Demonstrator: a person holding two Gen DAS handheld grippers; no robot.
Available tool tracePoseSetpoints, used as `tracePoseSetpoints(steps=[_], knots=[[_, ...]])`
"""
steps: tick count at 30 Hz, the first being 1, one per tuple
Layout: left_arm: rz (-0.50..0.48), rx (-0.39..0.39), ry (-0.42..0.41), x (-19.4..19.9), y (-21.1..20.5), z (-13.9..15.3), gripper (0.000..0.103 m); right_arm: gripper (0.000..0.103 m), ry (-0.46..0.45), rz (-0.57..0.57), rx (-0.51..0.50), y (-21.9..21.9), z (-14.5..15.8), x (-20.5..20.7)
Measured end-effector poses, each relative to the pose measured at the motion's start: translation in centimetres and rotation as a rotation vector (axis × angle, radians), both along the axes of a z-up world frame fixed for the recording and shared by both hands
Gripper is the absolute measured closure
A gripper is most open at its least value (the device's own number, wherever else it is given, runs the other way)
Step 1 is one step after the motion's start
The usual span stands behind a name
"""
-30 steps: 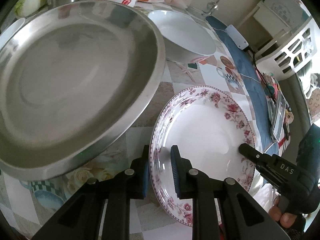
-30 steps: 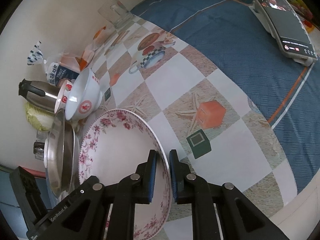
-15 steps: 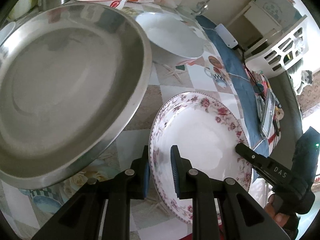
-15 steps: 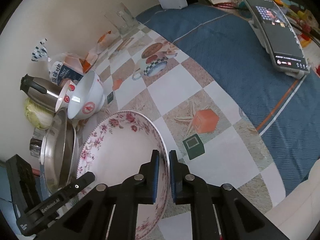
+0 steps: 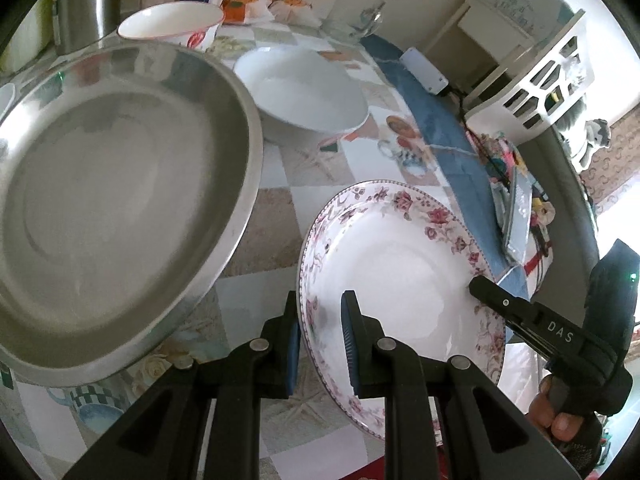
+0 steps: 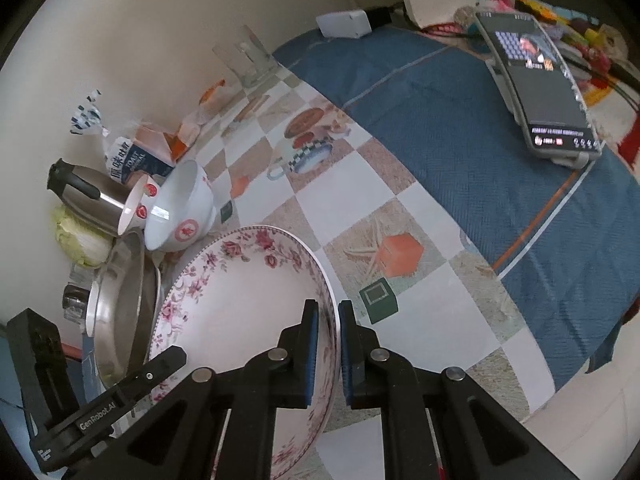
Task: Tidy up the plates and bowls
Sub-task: 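Carry the rose-rimmed plate with both tools over the steel basin, then lower the plate flat into the steel basin with both tools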
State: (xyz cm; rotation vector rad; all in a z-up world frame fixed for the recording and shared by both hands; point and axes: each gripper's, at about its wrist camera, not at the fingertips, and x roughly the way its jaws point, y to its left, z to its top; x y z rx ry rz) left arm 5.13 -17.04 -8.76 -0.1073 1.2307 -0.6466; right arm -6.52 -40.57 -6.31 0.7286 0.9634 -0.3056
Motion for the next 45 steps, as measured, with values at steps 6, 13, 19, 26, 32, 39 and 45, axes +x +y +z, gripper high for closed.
tracePoseSetpoints(steps=[6, 13, 19, 26, 32, 39, 45], knots=[[-0.002, -0.049, -0.062, 0.2, 0.9, 2.4, 0.083, 0.092, -0.063, -0.002, -0.041, 0.7, 2.6, 0.0], [0.041, -0.080, -0.114, 1.5, 3.6, 4.0, 0.083, 0.092, -0.084, 0.053, -0.069, 2.8, 4.6, 2.1], [0.117, -0.102, -0.113, 3.2, 6.9, 4.2, 0.083, 0.092, -0.079, 0.121, -0.086, 5.4, 5.8, 5.5], [0.214, -0.116, -0.116, 5.2, 11.6, 4.1, 0.083, 0.092, -0.077, 0.201, -0.080, 9.2, 6.2, 10.0], [0.295, -0.096, -0.113, 6.8, 15.4, 3.2, 0.083, 0.092, -0.068, 0.265, -0.055, 12.5, 5.3, 13.5], [0.380, -0.107, -0.079, 8.5, 18.8, 2.0, 0.083, 0.092, -0.045, 0.328, -0.034, 15.7, 3.5, 16.5], [0.402, -0.071, -0.078, 9.2, 19.5, 1.0, 0.083, 0.092, -0.024, 0.353, -0.019, 16.8, 2.0, 18.2]])
